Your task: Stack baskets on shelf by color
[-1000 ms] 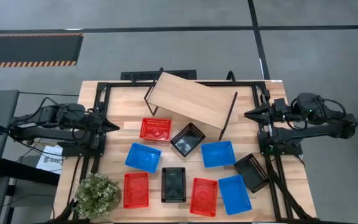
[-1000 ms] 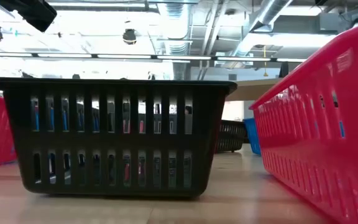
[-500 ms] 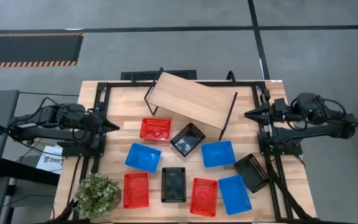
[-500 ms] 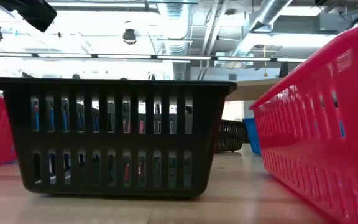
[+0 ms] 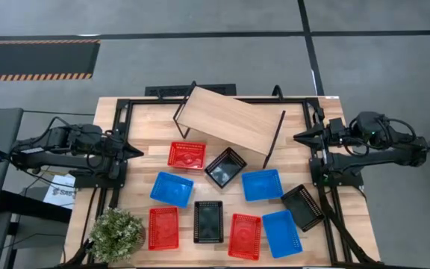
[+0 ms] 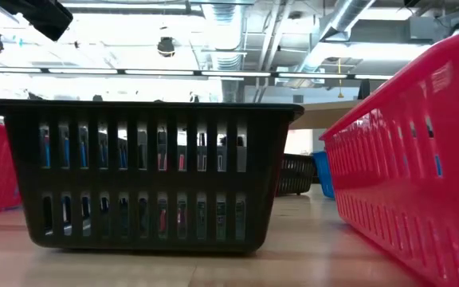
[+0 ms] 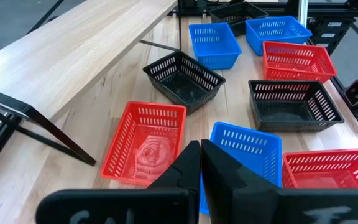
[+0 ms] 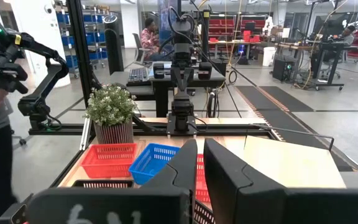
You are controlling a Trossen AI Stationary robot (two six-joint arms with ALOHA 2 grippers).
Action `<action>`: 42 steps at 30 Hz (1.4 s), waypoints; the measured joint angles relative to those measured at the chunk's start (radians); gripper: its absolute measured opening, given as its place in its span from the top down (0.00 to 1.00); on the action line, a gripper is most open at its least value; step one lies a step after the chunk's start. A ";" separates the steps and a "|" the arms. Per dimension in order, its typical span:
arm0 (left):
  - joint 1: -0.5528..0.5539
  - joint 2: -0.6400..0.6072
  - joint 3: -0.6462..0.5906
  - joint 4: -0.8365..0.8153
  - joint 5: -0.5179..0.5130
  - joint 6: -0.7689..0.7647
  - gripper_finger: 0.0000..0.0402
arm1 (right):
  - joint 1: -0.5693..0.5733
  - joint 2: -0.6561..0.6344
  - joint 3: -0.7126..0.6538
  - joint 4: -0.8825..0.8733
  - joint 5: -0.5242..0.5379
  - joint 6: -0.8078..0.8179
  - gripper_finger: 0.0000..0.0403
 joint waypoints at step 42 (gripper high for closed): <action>0.015 0.002 -0.002 0.284 0.267 -0.215 1.00 | -0.001 0.000 0.000 -0.007 0.000 -0.001 0.86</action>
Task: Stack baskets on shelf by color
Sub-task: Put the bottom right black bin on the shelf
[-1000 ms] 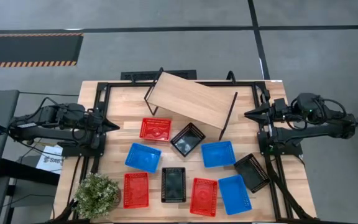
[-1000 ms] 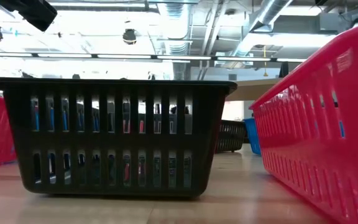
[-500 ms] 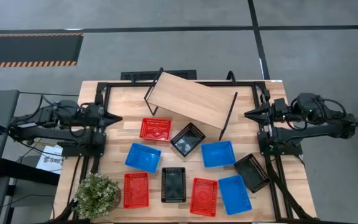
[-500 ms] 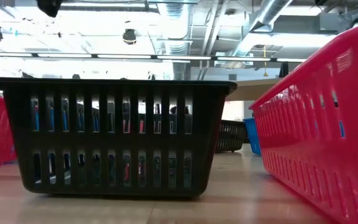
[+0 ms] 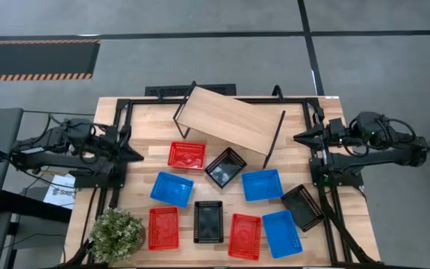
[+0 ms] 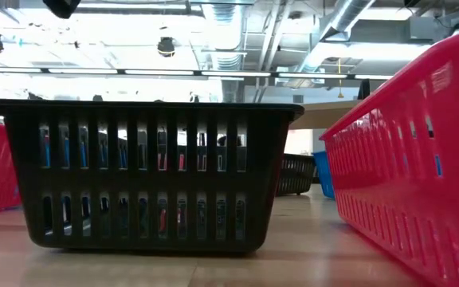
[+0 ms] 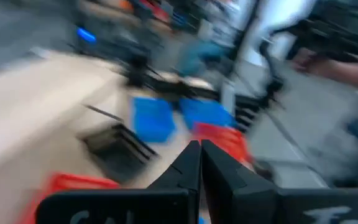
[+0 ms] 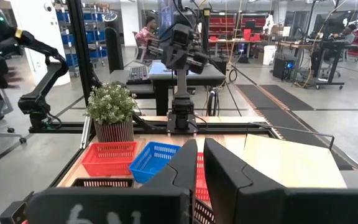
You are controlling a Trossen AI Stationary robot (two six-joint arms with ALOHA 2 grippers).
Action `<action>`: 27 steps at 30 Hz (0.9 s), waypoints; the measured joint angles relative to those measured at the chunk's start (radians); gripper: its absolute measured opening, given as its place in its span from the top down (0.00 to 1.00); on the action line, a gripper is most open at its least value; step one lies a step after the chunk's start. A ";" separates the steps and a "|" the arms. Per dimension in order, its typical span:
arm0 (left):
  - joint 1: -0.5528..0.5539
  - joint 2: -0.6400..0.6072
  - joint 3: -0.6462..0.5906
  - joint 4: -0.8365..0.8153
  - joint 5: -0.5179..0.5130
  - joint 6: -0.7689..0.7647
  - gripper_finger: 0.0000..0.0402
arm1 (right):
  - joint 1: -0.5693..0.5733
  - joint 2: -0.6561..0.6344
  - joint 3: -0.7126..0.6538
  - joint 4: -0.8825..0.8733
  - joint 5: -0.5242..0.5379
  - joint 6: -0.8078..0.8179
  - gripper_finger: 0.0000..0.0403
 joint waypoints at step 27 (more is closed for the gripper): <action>0.002 0.236 -0.001 0.054 -0.818 -0.540 1.00 | 0.005 0.061 0.000 0.128 0.052 0.509 0.86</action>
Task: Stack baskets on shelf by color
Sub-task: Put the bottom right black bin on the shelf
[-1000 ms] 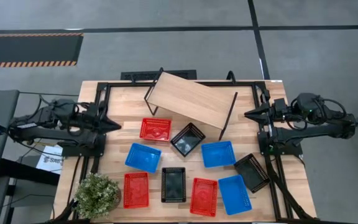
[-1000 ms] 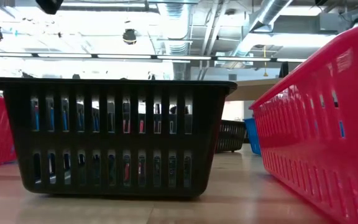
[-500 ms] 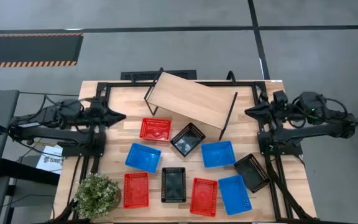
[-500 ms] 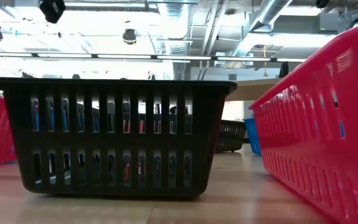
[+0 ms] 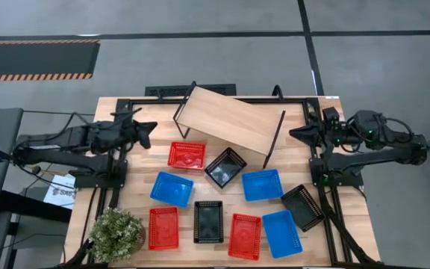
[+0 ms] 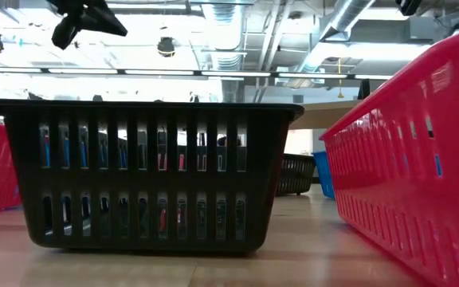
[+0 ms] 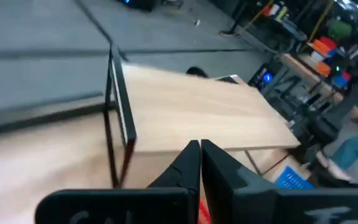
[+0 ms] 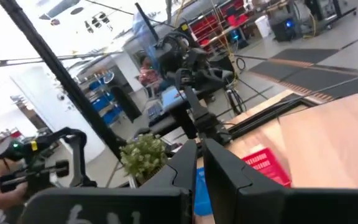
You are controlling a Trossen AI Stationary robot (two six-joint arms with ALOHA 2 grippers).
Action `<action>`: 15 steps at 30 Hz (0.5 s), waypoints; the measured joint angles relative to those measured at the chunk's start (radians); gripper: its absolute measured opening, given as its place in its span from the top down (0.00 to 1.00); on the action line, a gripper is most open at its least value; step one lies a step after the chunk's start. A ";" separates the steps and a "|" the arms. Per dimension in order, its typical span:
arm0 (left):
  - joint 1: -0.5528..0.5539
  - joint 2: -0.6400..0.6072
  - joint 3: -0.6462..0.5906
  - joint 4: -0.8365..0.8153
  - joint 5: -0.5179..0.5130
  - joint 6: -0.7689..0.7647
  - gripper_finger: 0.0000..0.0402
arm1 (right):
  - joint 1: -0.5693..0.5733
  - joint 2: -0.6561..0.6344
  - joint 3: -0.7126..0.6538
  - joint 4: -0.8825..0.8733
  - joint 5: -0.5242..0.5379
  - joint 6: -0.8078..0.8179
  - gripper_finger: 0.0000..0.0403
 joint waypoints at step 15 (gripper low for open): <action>-0.071 -0.498 -0.043 -0.027 0.050 0.305 1.00 | 0.042 -0.340 -0.284 0.115 0.083 -0.164 0.86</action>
